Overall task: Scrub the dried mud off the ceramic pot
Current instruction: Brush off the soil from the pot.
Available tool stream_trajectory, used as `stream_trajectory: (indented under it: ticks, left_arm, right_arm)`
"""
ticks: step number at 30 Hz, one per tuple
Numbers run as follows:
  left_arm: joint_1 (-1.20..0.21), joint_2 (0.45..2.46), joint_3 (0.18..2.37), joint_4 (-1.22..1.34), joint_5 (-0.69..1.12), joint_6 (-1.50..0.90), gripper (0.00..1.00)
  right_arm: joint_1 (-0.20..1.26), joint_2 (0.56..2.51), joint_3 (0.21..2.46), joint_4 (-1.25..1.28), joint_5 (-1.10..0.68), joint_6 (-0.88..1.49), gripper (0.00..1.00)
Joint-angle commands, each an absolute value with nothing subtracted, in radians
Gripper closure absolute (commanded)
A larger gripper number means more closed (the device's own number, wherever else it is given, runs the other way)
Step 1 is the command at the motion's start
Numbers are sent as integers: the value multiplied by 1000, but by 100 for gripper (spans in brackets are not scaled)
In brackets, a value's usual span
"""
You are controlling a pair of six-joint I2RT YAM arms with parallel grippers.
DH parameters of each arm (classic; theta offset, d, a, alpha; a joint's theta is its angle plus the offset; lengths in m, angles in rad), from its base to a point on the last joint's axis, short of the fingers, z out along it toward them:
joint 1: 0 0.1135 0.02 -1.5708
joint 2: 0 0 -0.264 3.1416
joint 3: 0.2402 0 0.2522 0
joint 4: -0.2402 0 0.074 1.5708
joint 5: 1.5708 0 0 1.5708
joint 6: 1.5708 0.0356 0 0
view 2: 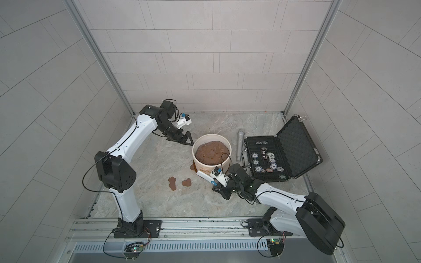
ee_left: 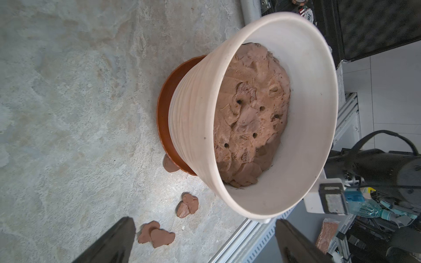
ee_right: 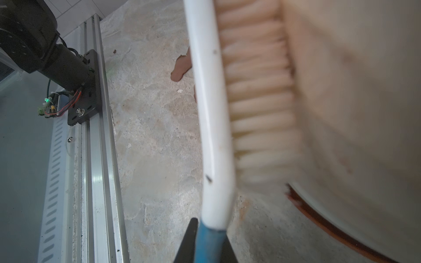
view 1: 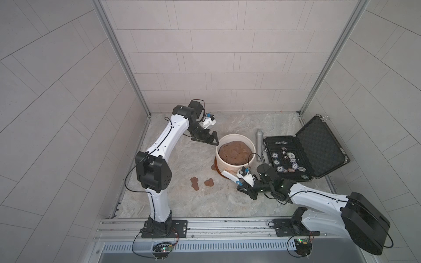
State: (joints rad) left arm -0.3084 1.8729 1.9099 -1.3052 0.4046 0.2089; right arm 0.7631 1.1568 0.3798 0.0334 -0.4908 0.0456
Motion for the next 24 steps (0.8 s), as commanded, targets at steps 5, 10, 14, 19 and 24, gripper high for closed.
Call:
stream_trajectory:
  ticks: [5, 10, 14, 19, 24]
  left_arm:
    - [-273, 1825, 1862, -1296, 461, 198, 3]
    - [-264, 1827, 1851, -1289, 474, 186, 3]
    - [-260, 1824, 1845, -1278, 462, 171, 3]
    - [-233, 1790, 1805, -1250, 445, 156, 2]
    - [-135, 1741, 1767, -1184, 412, 99, 0]
  right_arm:
    - [958, 1073, 331, 13, -385, 140, 100]
    - [989, 924, 378, -117, -274, 113, 100]
    - [989, 813, 406, -116, -196, 61, 100]
    - [988, 770, 487, -165, -227, 65, 100]
    - [925, 798, 601, -192, -191, 248, 100]
